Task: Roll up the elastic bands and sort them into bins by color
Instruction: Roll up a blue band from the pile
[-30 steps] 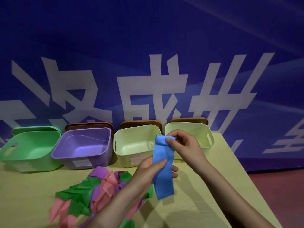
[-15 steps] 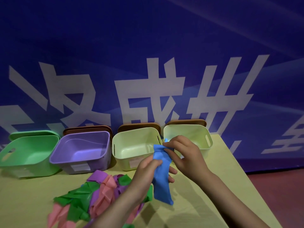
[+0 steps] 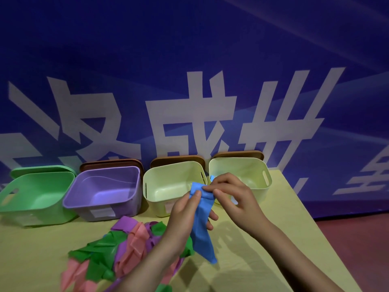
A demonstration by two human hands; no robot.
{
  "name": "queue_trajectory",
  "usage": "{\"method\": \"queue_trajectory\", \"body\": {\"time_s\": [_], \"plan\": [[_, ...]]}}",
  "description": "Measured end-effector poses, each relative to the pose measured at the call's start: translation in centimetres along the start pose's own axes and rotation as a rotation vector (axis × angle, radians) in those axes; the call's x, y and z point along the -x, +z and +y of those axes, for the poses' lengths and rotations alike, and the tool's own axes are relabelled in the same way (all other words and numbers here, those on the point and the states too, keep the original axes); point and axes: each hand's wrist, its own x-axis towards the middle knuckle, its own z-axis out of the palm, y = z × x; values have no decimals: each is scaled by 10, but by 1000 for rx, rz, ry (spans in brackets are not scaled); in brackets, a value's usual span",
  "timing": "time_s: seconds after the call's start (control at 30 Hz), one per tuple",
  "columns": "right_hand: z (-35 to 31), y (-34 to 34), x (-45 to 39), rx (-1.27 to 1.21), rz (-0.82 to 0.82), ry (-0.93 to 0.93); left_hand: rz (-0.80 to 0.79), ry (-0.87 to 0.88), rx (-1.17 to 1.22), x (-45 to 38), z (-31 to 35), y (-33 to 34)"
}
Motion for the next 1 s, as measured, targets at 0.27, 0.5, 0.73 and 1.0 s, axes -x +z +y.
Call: {"method": "queue_trajectory", "body": {"time_s": [0.27,0.5,0.73,1.0], "plan": [[-7,13,0,-203,10,280,16,-41,-56,-3,-5,-4],[-2,18,-2,-84,120,297,-60,-114,-109,-4,-10,-11],[8,24,1,126,170,87,-39,-111,-35,-2,-9,-12],[14,21,1,218,24,-40,38,-125,-23,-5,-5,-15]]}}
